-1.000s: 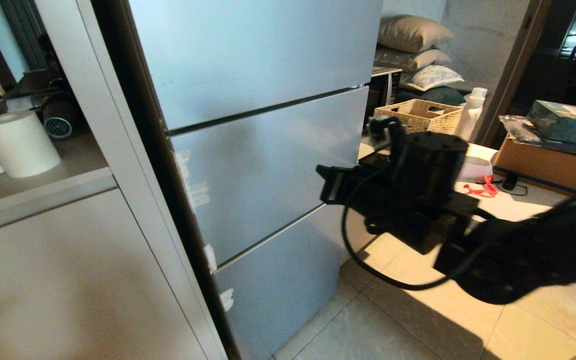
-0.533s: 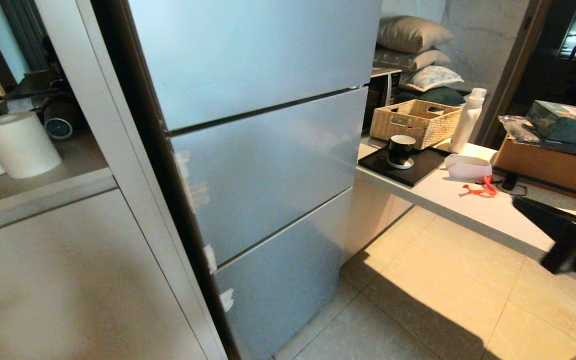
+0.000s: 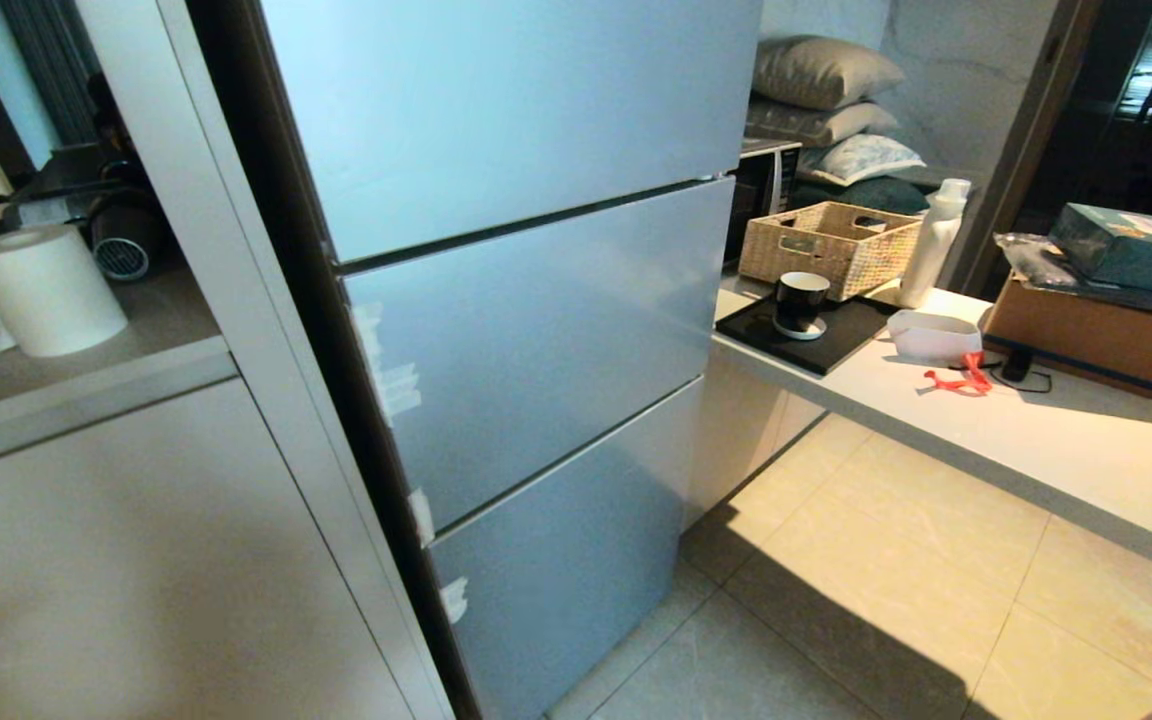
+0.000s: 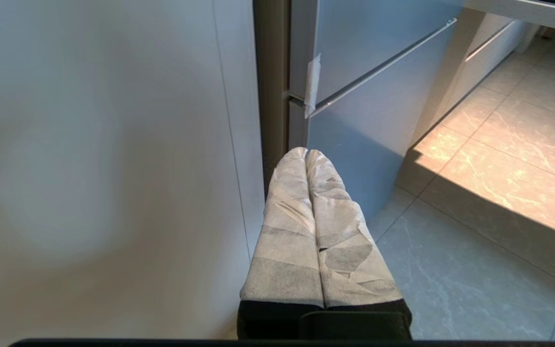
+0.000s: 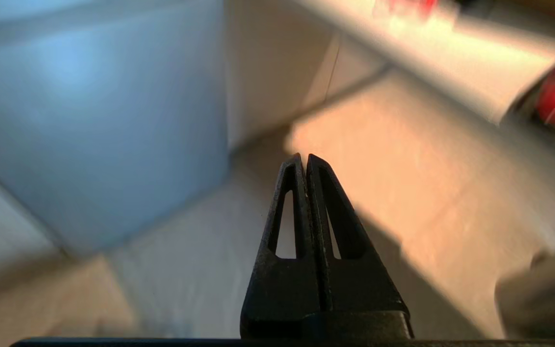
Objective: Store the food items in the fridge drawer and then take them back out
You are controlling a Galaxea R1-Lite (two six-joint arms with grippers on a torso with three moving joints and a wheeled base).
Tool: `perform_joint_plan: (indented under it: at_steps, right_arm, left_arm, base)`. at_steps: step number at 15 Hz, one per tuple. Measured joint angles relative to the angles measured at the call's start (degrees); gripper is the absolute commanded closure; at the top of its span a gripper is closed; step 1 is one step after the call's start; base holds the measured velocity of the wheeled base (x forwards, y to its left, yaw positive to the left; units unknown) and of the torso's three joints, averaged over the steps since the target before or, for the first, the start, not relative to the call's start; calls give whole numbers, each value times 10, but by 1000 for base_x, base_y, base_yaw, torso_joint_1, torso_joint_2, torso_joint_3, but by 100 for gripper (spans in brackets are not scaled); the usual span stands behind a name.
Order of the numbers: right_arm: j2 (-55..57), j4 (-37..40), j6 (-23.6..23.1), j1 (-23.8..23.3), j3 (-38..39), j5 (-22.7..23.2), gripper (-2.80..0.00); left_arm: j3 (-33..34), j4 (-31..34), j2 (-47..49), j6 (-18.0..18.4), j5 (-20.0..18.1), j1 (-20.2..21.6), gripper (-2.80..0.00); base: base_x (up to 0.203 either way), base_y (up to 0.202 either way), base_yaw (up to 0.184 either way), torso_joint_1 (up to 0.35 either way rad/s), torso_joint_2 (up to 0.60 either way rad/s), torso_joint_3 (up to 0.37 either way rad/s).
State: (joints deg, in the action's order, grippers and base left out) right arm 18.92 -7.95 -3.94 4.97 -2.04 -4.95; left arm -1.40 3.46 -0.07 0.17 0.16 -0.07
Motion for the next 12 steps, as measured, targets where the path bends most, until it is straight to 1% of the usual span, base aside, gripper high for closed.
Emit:
perform_joint_plan:
  at_steps: [2,3,5,9,10,12]
  right_arm:
    - [-28,66,22,-18,12,36,0]
    - [-43,99,7,-37,10,46,0]
    - [-68,103,-30,-55,10,52,0]
    - [-145,83,-43,-55,17,58,0]
    - [-160,82,-30,-54,18,57,0]
    - [-178,81,23,-53,19,54,0]
  left_arm:
    - [0,0,0,0,0,0,0]
    - [0,0,0,0,0,0,0]
    - [0,0,0,0,0,0,0]
    - [0,0,0,0,0,0,0]
    - [0,0,0,0,0,0,0]
    - [-1,0,0,0,0,0,0]
  base:
    - [0,0,0,0,0,0]
    - [0,0,0,0,0,0]
    - [0,0,0,0,0,0]
    - [0,0,0,0,0,0]
    - [0,0,0,0,0,0]
    - [0,0,0,0,0,0]
